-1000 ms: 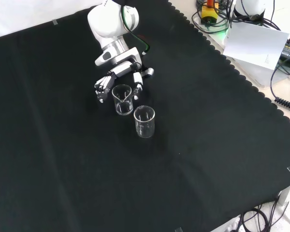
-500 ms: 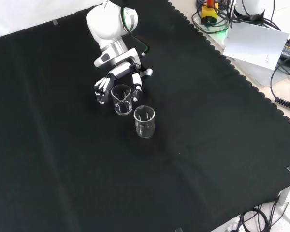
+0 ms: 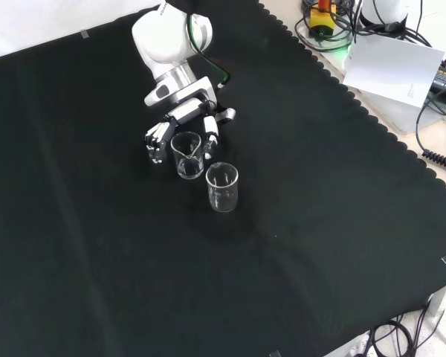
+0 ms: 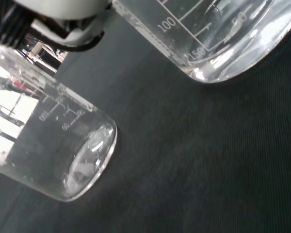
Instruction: Pick up the beaker on the right.
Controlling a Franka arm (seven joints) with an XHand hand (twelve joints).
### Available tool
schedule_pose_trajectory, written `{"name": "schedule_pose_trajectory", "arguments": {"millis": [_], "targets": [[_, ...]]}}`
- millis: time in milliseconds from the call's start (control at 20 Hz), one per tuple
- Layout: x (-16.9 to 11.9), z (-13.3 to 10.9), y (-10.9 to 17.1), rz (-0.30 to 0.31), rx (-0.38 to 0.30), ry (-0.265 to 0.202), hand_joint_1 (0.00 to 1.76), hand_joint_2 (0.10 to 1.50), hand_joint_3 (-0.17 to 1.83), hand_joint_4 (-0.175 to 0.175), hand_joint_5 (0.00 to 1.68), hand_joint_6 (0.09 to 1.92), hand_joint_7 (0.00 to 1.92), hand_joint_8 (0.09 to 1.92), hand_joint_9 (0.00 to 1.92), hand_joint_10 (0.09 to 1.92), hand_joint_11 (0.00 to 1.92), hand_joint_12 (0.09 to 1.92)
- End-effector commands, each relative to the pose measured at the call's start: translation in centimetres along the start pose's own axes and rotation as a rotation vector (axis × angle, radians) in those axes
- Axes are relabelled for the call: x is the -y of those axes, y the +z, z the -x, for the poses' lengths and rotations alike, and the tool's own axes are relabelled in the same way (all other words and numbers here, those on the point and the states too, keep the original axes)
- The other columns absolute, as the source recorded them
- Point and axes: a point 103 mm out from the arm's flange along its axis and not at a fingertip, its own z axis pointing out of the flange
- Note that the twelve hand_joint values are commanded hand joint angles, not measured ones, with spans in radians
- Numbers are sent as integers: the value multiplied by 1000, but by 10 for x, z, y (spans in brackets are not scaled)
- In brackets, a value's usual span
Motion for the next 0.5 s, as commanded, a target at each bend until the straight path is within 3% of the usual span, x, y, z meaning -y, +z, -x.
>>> {"name": "schedule_pose_trajectory", "arguments": {"millis": [50,350,500], "targets": [[-1,1,-4,9,-32,12,883,583,502,-31,491,525,376,663,488,582,92,1362],[-1,3,-7,-2,-43,7,920,588,517,-27,507,673,406,657,520,570,118,1353],[-6,-7,4,-3,-34,8,924,586,519,-27,501,685,405,656,520,569,120,1353]]}}
